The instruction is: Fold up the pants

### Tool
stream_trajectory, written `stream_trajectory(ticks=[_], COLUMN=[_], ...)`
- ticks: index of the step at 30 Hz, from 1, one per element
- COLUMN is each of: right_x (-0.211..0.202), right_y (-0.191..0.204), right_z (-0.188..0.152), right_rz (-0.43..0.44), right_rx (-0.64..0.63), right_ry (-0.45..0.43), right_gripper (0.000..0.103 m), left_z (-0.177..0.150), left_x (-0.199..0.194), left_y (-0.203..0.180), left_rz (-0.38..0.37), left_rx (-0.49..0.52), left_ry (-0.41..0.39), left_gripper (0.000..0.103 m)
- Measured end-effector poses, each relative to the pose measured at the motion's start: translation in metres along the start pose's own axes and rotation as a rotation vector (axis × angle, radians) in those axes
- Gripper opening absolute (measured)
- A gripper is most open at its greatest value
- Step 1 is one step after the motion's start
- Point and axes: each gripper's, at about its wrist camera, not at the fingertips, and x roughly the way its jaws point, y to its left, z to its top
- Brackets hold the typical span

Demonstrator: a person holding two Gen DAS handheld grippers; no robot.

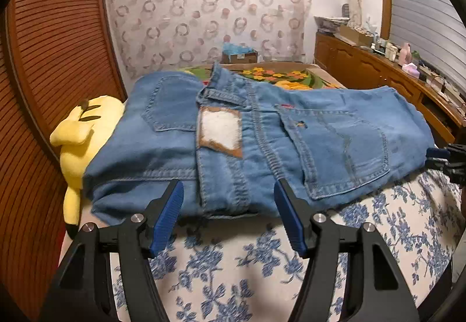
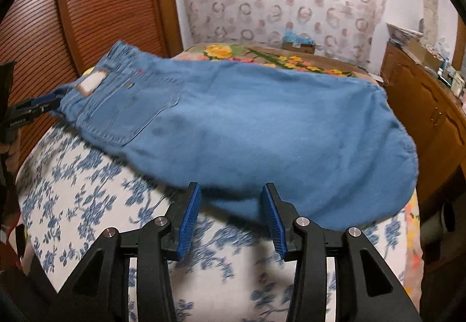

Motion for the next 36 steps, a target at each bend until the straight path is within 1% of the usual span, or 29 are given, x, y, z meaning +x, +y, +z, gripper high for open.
stream_trajectory(ticks=[4,6,10,15,16,19,20,23,25,29,33,35,36], right_x=[0.007,0.008,0.015,0.024,0.024,0.034,0.037,0.046,0.051,0.049,0.051,0.051,0.052], right_y=[-0.002,-0.004,-0.010,-0.017,-0.021,-0.009,-0.006,0.000,0.006,0.006,0.006,0.006,0.007], right_z=[0.001,0.002,0.009,0.019,0.020,0.034,0.034,0.035,0.031,0.028,0.028,0.029,0.029], right_rz=[-0.047,-0.057,-0.103,-0.111,-0.109,-0.107,-0.106,-0.105,-0.105,-0.101,-0.090,-0.085,-0.081], right_rx=[-0.061,-0.086,-0.099,-0.103,-0.101,-0.098,-0.097,-0.096,-0.096,-0.099,-0.085,-0.083,-0.084], right_ry=[0.032,0.044,0.074,0.082,0.082,0.079,0.077,0.070,0.067,0.062,0.059,0.057,0.056], right_gripper=[0.051,0.051,0.051,0.051,0.051,0.051,0.051,0.051,0.051,0.049,0.046,0.044,0.041], left_z=[-0.005,-0.007,-0.011,-0.015,-0.016,-0.016,-0.016,-0.015,-0.013,-0.009,-0.006,-0.005,-0.006], left_x=[0.002,0.004,0.012,0.016,0.016,0.018,0.018,0.020,0.019,0.019,0.028,0.032,0.036], left_y=[0.008,0.014,0.020,0.018,0.017,0.012,0.012,0.008,0.006,0.002,0.006,0.007,0.007], left_rz=[0.034,0.042,0.054,0.025,0.018,0.004,0.000,-0.004,-0.007,0.001,0.002,-0.007,-0.012], left_rx=[-0.009,-0.026,-0.045,-0.043,-0.039,-0.025,-0.023,-0.014,-0.005,0.007,-0.014,-0.021,-0.019], left_ry=[0.010,0.018,0.036,0.037,0.034,0.036,0.037,0.036,0.031,0.023,0.044,0.058,0.068], left_gripper=[0.066,0.066,0.066,0.065,0.063,0.052,0.046,0.037,0.036,0.036,0.036,0.036,0.036])
